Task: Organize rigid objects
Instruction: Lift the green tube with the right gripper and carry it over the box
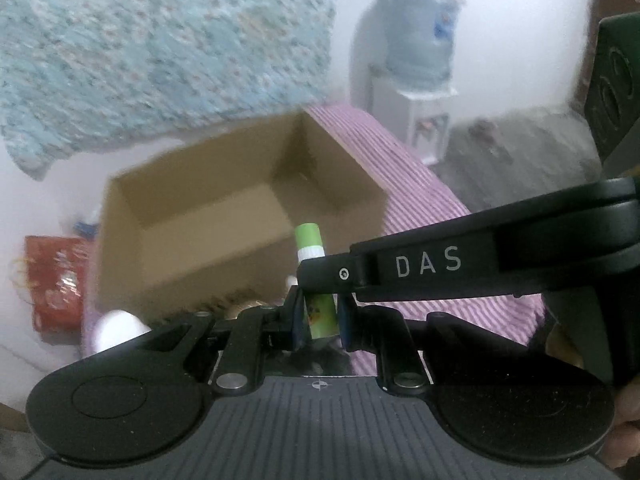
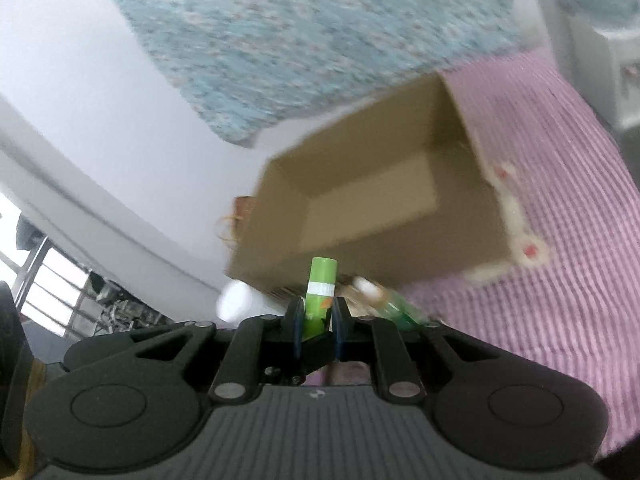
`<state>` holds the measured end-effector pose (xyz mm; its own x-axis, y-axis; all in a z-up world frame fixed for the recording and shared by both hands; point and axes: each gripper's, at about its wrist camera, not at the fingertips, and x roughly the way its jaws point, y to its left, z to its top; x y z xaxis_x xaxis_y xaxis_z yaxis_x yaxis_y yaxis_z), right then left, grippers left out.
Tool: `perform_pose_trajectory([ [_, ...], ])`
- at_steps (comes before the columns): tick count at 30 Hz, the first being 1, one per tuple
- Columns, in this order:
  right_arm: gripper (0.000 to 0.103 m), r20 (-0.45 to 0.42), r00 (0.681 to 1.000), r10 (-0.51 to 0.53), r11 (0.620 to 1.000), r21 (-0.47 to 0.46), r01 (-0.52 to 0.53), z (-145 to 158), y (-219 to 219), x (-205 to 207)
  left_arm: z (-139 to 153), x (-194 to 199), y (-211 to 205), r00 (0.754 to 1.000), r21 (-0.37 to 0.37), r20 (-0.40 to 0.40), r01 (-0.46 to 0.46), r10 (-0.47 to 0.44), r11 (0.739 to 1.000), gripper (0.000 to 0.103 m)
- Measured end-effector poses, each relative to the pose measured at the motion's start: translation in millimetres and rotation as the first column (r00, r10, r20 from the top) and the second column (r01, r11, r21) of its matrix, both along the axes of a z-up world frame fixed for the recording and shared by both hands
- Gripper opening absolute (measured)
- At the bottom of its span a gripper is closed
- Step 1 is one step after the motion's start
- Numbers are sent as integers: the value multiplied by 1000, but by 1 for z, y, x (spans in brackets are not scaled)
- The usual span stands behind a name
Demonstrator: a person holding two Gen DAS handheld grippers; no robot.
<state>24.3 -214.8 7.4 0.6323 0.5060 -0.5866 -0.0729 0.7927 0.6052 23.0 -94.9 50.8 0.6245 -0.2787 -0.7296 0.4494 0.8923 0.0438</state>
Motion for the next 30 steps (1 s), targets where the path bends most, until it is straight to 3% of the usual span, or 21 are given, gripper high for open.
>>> perform_pose_trajectory([
  [7, 16, 65, 990, 125, 992, 11, -126, 47, 37, 53, 37, 34, 35, 994, -3, 56, -99, 99, 995, 17],
  [13, 16, -6, 979, 206, 975, 82, -205, 50, 60, 122, 37, 94, 60, 987, -28, -55, -154, 152, 988, 17],
  [18, 16, -155, 960, 232, 969, 127, -214, 22, 73, 186, 8, 148, 75, 965, -5, -197, -178, 173, 984, 17],
  [23, 16, -317, 918, 238, 968, 152, -198, -26, 85, 237, -35, 196, 82, 916, 39, -347, -200, 201, 979, 17],
  [30, 16, -447, 864, 232, 970, 170, -173, -82, 97, 277, -74, 234, 87, 862, 121, -441, -220, 251, 968, 17],
])
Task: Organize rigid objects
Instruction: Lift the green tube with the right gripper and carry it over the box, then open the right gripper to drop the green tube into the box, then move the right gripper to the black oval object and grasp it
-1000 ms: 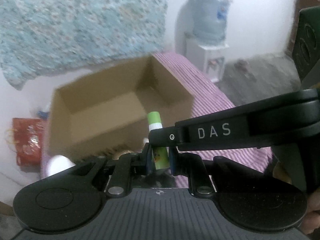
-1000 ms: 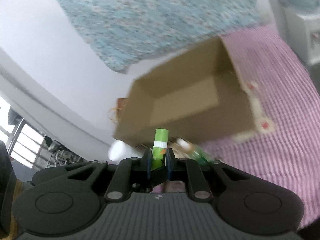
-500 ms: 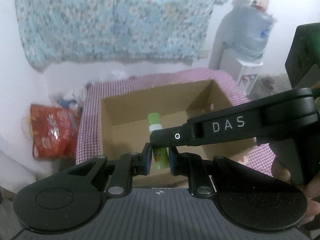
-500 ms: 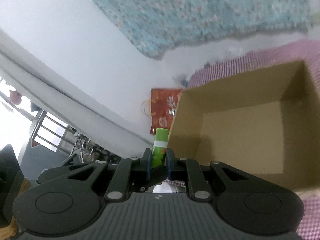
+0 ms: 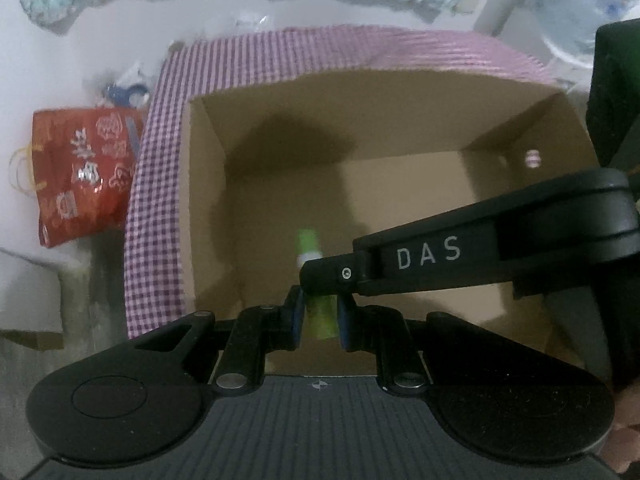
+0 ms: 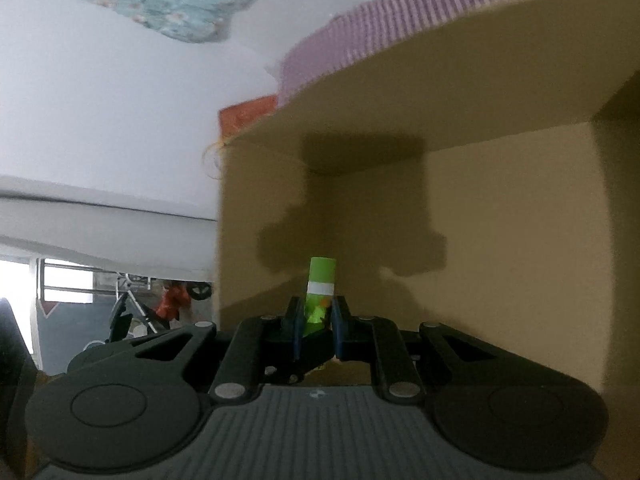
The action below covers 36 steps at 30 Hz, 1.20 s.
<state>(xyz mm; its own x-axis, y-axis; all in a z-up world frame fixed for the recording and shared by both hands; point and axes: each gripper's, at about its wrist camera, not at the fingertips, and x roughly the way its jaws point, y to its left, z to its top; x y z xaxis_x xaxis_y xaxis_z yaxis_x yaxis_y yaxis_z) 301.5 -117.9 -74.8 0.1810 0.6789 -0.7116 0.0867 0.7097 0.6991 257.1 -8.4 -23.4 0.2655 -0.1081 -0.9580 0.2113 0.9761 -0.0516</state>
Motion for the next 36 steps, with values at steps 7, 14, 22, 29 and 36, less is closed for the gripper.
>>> perform_pose_trajectory([
  [7, 16, -50, 999, -15, 1000, -2, 15, -28, 12, 18, 0, 7, 0, 1000, 33, 11, -16, 15, 999, 24],
  [14, 16, -1, 1000, -31, 999, 26, 31, -9, -4, 9, 30, -7, 0, 997, 21, 75, -21, 19, 1000, 34],
  [22, 17, 151, 987, -61, 994, 102, 46, 65, -52, -52, 94, -70, 8, 978, -61, 206, 20, -7, 998, 45],
  [29, 18, 303, 942, -144, 985, 133, 107, 111, -107, -143, 113, -134, 11, 952, -125, 304, 76, -34, 989, 55],
  [36, 19, 318, 922, -220, 975, 49, 216, 81, -138, -229, 66, -187, -17, 956, -196, 256, 195, -142, 961, 56],
])
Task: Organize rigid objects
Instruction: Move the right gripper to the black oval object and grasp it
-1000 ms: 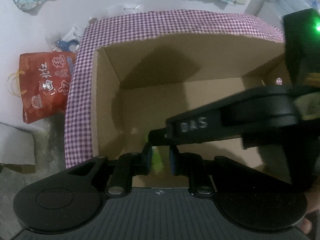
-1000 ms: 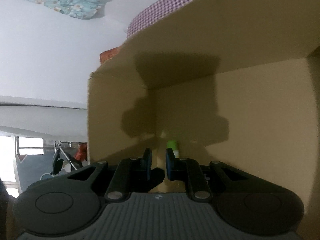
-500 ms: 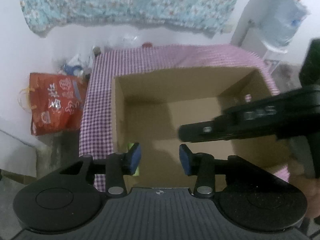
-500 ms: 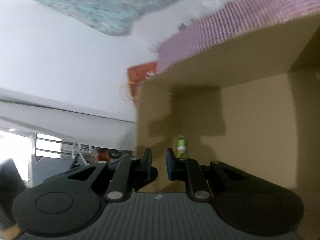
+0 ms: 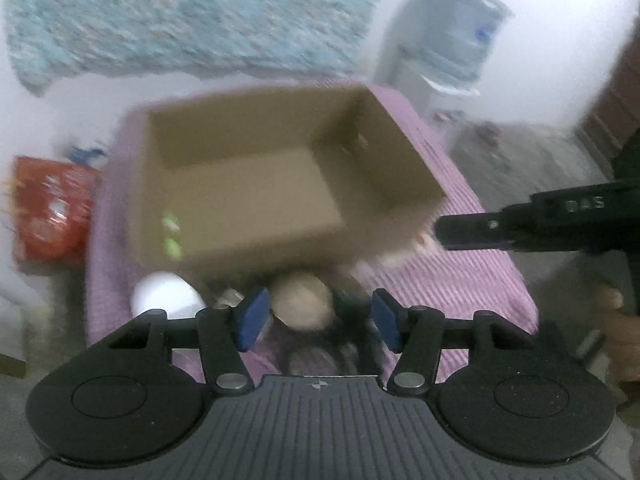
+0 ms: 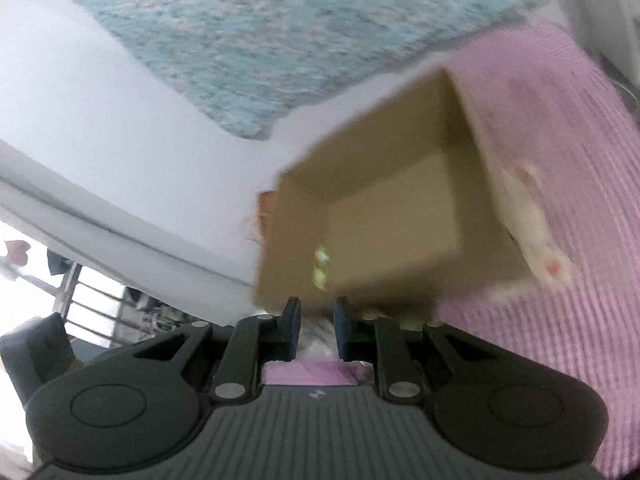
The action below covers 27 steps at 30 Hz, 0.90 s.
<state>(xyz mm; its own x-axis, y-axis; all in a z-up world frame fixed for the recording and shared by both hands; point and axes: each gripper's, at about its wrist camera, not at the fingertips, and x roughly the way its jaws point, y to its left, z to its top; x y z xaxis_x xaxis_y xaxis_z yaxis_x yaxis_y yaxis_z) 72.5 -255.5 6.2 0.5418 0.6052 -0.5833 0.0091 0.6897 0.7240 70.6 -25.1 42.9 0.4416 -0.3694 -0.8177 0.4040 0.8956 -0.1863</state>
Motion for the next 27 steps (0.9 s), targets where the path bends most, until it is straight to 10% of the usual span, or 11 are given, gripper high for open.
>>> perform_pose_trajectory([
  [11, 20, -267, 960, -86, 994, 38, 99, -120, 0, -41, -94, -20, -58, 988, 60, -110, 119, -111, 991, 49],
  [27, 23, -334, 939, -76, 990, 88, 111, -162, 3, -22, -133, -5, -77, 974, 109, -186, 149, -127, 983, 45],
])
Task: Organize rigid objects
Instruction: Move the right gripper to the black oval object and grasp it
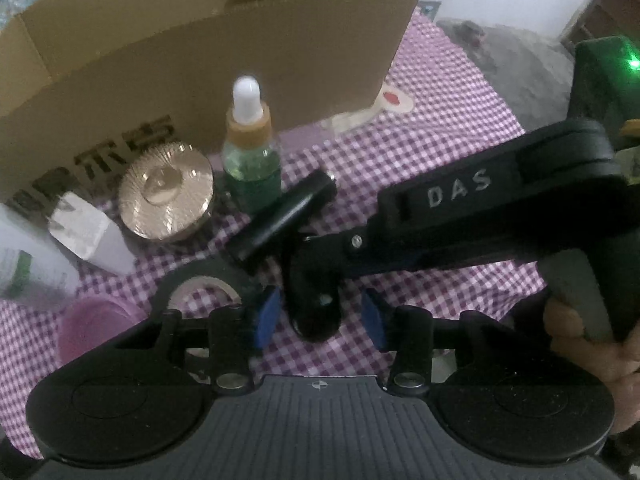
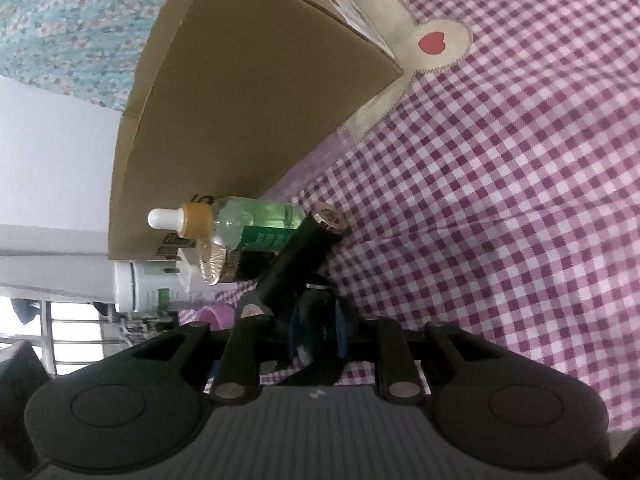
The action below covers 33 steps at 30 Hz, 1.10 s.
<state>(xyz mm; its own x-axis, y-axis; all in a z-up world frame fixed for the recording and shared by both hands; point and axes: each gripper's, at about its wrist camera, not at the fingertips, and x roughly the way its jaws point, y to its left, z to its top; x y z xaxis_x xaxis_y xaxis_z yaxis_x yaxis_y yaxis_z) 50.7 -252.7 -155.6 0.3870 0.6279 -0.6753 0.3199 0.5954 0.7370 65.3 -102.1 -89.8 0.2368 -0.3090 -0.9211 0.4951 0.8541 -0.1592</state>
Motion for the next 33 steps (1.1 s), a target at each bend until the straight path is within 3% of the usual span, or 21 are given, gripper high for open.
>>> perform_pose_trajectory([
  [10, 26, 26, 999, -31, 998, 52, 29, 3, -22, -11, -2, -7, -9, 999, -62, -28, 31, -33, 998, 44],
  [19, 26, 31, 999, -21, 999, 35, 20, 0, -23, -13, -1, -9, -16, 999, -20, -2, 35, -35, 999, 45],
  [27, 25, 55, 998, -5, 997, 74, 1, 2, -19, -14, 0, -6, -18, 999, 0, 15, 34, -34, 999, 44],
  [33, 23, 52, 999, -2, 999, 44, 0, -2, -12, -13, 1, -8, -18, 998, 44, 50, 30, -33, 999, 36],
])
